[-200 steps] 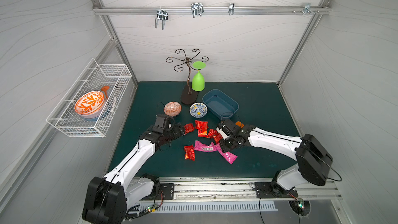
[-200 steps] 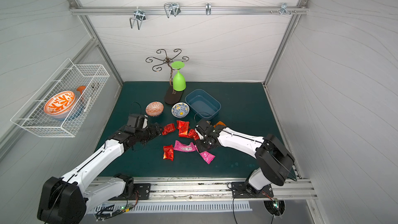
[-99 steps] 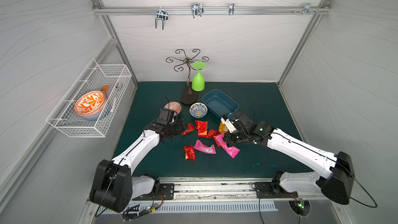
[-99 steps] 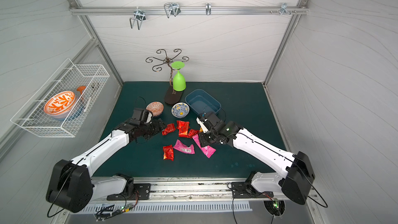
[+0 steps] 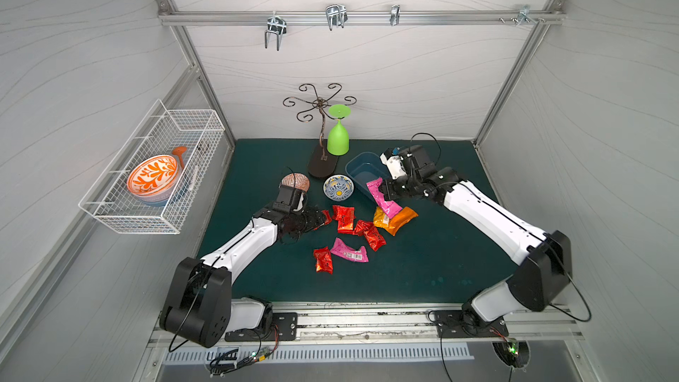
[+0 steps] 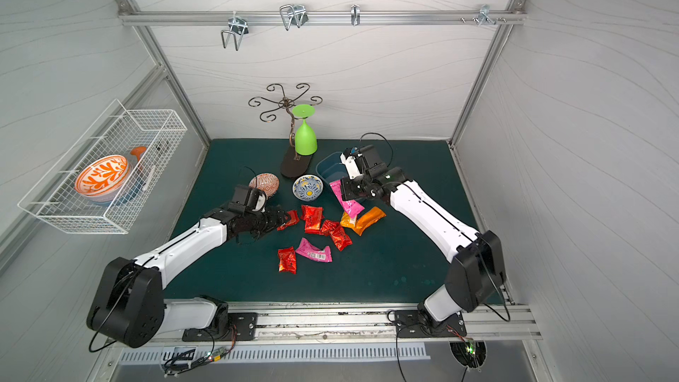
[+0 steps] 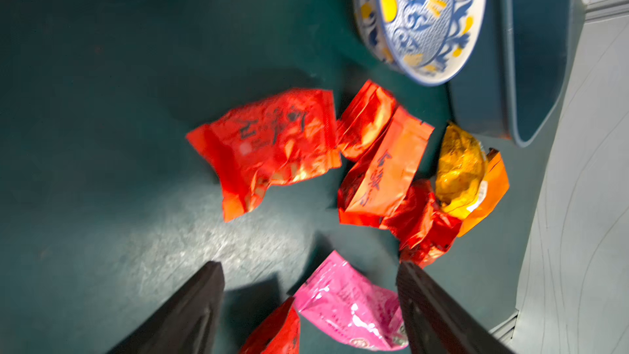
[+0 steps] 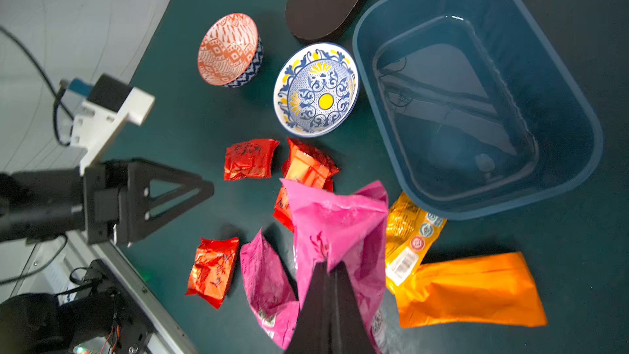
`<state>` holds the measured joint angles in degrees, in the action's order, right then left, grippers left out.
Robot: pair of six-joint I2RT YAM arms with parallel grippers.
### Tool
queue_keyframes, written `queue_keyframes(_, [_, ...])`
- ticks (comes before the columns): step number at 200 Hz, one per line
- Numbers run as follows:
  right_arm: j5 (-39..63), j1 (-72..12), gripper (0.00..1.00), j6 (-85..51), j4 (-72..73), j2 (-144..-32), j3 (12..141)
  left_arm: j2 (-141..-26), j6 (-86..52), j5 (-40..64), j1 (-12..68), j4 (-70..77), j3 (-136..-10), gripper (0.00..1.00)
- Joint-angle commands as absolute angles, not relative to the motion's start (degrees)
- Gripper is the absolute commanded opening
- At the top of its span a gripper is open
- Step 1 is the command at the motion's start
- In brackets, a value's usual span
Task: Put the tea bags into the storage box
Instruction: Pick up the tea bag from the center of the board, then move the storage box to the center of the board, then place the tea bag in the storage box.
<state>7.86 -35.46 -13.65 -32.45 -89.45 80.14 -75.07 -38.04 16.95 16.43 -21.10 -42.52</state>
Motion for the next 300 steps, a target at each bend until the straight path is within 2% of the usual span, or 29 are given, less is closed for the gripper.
queue_keyframes(1, [8.5, -34.0, 0.00, -10.0, -26.2, -94.8, 84.4, -72.2, -38.5, 18.0, 16.8, -20.5, -41.1, 0.84])
queue_keyframes(56, [6.8, -30.9, 0.00, -4.5, -24.0, -114.3, 99.3, -68.7, -38.8, 18.0, 16.9, -21.5, -39.4, 0.84])
queue_keyframes(80, [4.9, -29.8, 0.00, -3.2, -21.3, -118.1, 99.8, -68.6, -38.2, 18.2, 16.9, -21.9, -39.8, 0.84])
queue_keyframes(117, [3.4, -29.3, 0.00, -0.4, -19.3, -117.4, 94.5, -68.7, -37.5, 17.6, 16.9, -22.6, -40.3, 0.84])
queue_keyframes(162, [6.6, -29.2, 0.00, 0.0, -21.2, -114.0, 86.8, -69.2, -37.7, 17.9, 16.9, -22.3, -40.5, 0.84])
queue_keyframes(217, [1.8, -29.2, 0.00, -0.2, -21.9, -108.0, 77.3, -69.6, -38.1, 18.5, 16.9, -21.9, -41.0, 0.84])
queue_keyframes(222, [1.8, -29.2, 0.07, -0.1, -21.7, -107.5, 76.7, -69.6, -38.1, 18.6, 16.9, -21.9, -41.1, 0.84])
queue_keyframes(233, [1.8, -29.2, 0.28, -0.1, -21.9, -106.8, 76.2, -69.9, -38.1, 18.6, 17.0, -21.7, -41.3, 0.84])
queue_keyframes(242, [1.3, -29.2, 0.39, -0.4, -23.1, -106.2, 76.8, -70.2, -38.1, 18.6, 17.0, -21.5, -41.5, 0.84])
queue_keyframes(264, [-1.0, -29.1, 0.44, -3.0, -28.1, -103.7, 79.7, -71.2, -37.8, 18.5, 17.1, -21.3, -42.2, 0.84])
queue_keyframes(273, [-2.4, -29.2, 0.48, -4.6, -29.6, -101.7, 79.8, -71.6, -37.8, 18.5, 17.2, -21.1, -42.6, 0.84])
queue_keyframes(300, [-3.0, -28.1, 0.54, -9.2, -32.3, -93.0, 76.5, -72.7, -37.9, 18.7, 17.6, -20.5, -43.5, 0.84])
